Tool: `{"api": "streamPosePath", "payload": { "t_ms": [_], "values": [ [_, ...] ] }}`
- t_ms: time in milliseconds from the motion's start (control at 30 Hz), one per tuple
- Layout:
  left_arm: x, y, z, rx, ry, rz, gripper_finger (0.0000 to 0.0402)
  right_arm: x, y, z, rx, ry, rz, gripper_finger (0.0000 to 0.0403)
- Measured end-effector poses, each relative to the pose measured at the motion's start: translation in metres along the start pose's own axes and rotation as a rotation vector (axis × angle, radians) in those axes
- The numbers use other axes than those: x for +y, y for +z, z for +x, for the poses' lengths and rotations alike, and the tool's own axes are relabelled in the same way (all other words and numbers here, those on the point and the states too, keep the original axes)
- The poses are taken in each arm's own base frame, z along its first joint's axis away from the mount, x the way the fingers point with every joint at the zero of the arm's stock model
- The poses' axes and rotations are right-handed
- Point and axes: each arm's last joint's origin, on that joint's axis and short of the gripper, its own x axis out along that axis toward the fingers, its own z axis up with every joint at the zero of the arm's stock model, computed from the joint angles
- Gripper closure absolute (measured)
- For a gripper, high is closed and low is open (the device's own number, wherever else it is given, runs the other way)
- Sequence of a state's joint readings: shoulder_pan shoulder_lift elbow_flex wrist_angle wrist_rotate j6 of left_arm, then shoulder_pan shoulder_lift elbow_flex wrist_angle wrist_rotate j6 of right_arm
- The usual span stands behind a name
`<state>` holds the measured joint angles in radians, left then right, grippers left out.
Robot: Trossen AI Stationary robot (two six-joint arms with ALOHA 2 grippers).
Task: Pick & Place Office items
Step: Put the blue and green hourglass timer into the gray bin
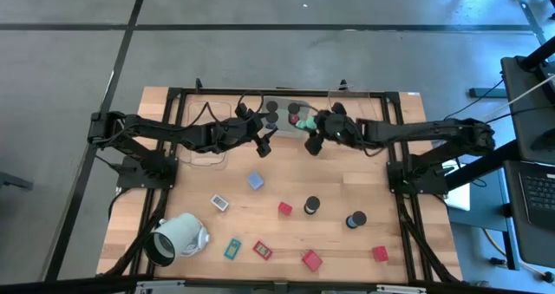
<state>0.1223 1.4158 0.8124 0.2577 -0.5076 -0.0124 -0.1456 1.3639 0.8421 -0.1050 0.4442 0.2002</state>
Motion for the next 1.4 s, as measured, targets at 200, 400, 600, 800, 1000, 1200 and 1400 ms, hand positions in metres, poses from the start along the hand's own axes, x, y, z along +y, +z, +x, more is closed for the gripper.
{"api": "streamPosePath", "payload": {
  "t_ms": [200,400,600,800,1000,1200,1400],
  "values": [
    [0.0,-0.001,0.0,0.012,0.009,0.006,0.0123,-0.012,-0.001,0.032,0.008,0.089,0.034,0.0203],
    [0.002,-0.003,0.001,0.03,0.025,0.015,0.0123,-0.013,-0.006,0.056,0.069,0.063,0.029,0.0203],
    [0.002,-0.003,0.001,0.03,0.031,0.016,0.0123,-0.004,-0.005,0.079,0.101,0.063,-0.008,0.0202],
    [0.002,-0.003,0.001,0.031,0.03,0.016,0.0123,0.004,0.002,0.1,0.111,0.061,-0.038,0.0202],
    [0.002,-0.004,0.001,0.042,0.031,0.022,0.0123,0.008,0.007,0.114,0.128,0.054,-0.045,0.0202],
    [0.002,-0.005,0.001,0.043,0.031,0.023,0.0123,0.005,0.004,0.12,0.156,0.041,-0.041,0.0202],
    [0.002,-0.005,0.001,0.043,0.038,0.023,0.0123,0.005,0.002,0.123,0.165,0.035,0.002,0.0202]
  ]
}}
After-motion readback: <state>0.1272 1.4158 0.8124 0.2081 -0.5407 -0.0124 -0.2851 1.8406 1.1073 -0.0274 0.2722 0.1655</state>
